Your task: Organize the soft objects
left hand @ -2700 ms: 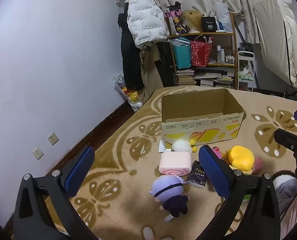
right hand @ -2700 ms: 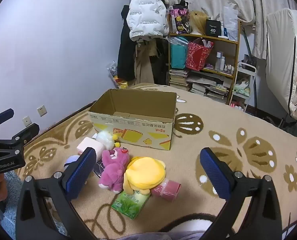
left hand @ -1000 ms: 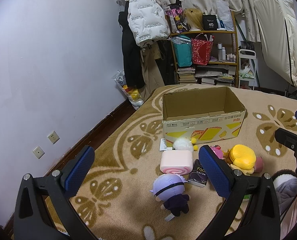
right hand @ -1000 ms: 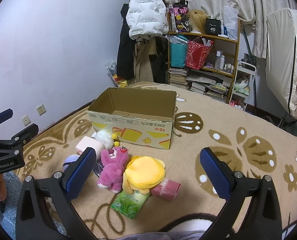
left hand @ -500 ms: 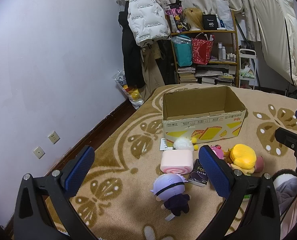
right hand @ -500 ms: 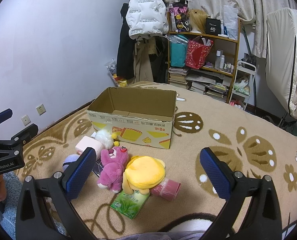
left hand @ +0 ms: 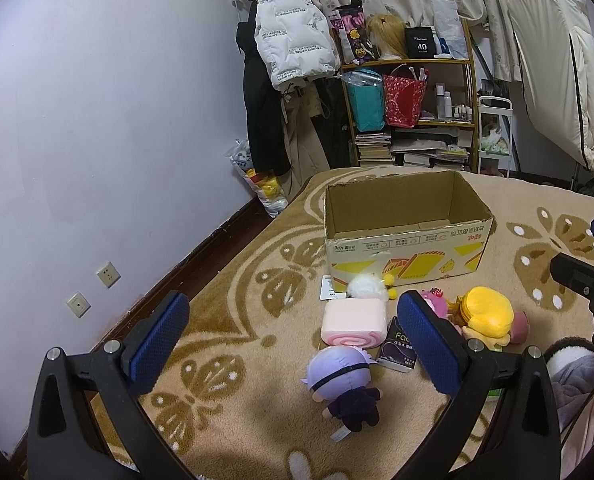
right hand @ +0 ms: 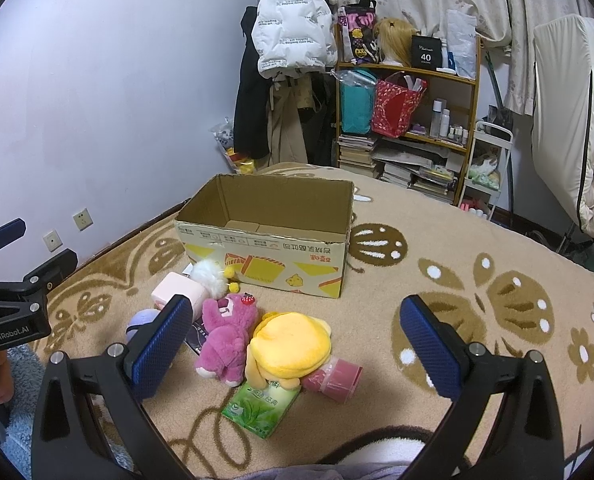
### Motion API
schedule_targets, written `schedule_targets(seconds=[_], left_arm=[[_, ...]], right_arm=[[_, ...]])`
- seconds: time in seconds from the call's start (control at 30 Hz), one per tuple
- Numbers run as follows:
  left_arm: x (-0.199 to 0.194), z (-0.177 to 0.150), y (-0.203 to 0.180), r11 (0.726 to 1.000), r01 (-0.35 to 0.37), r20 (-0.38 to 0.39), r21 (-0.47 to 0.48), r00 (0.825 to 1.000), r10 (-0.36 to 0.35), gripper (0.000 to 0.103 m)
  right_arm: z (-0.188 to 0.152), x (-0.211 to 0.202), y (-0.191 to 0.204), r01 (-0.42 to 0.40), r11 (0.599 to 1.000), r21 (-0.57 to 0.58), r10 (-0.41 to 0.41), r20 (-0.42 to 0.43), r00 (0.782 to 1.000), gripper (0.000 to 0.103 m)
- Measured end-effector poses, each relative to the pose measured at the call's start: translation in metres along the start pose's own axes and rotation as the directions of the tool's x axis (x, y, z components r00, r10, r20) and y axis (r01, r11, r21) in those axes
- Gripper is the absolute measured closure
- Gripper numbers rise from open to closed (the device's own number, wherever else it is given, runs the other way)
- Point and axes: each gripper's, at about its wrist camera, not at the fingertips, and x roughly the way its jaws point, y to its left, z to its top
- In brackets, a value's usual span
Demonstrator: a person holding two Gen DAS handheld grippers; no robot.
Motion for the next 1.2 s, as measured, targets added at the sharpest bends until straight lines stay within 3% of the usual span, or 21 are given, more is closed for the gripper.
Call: schedule_targets(seconds=[1.2], left_arm=[[0.0032,-0.0063,0.0025,1.000,-0.005,-0.006,0.003,1.000,0.005,0.000]], right_arm=[[-0.0010,0.0020,0.0005,-0.003,1.000,-0.002,0.003,-0.001,1.000,0.000]])
